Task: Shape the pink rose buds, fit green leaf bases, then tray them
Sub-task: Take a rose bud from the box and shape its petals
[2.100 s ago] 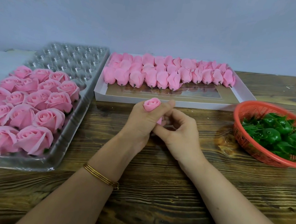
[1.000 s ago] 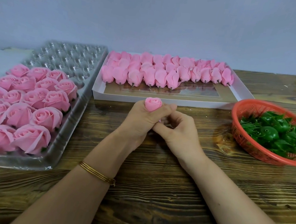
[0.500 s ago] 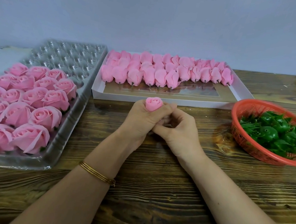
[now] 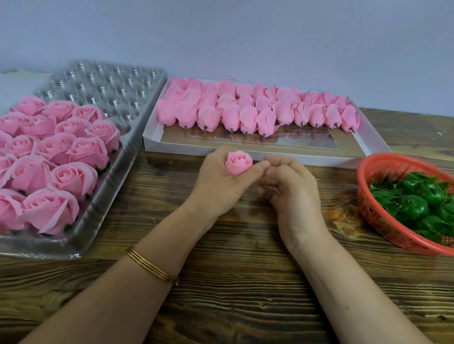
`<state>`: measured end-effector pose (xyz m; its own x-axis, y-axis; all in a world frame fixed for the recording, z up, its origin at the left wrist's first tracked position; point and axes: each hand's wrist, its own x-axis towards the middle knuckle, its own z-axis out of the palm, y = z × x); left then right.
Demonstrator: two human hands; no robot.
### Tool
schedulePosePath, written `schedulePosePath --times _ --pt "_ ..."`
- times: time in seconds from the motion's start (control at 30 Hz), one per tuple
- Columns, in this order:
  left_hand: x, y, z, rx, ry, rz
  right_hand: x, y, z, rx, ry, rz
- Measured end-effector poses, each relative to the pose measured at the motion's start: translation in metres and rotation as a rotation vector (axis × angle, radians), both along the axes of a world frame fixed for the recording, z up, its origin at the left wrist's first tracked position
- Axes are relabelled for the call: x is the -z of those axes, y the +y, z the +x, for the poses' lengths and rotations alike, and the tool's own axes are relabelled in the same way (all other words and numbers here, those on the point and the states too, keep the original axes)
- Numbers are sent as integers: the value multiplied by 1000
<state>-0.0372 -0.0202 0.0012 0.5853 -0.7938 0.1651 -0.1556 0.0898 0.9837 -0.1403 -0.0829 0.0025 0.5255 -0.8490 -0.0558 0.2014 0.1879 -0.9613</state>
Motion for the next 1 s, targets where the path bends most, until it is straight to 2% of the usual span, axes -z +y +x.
schedulePosePath --times 0.13,0.3,0.47,1.0 --pt "2 0 -1 83 -121 31 1 2 0 -9 8 -47" --pt "5 0 -2 85 -221 93 -1 9 2 0 64 -57" --pt "5 0 -2 87 -239 124 -1 9 1 -4 97 -47" --pt "-1 3 -4 57 -257 85 0 7 0 -88 23 -46"
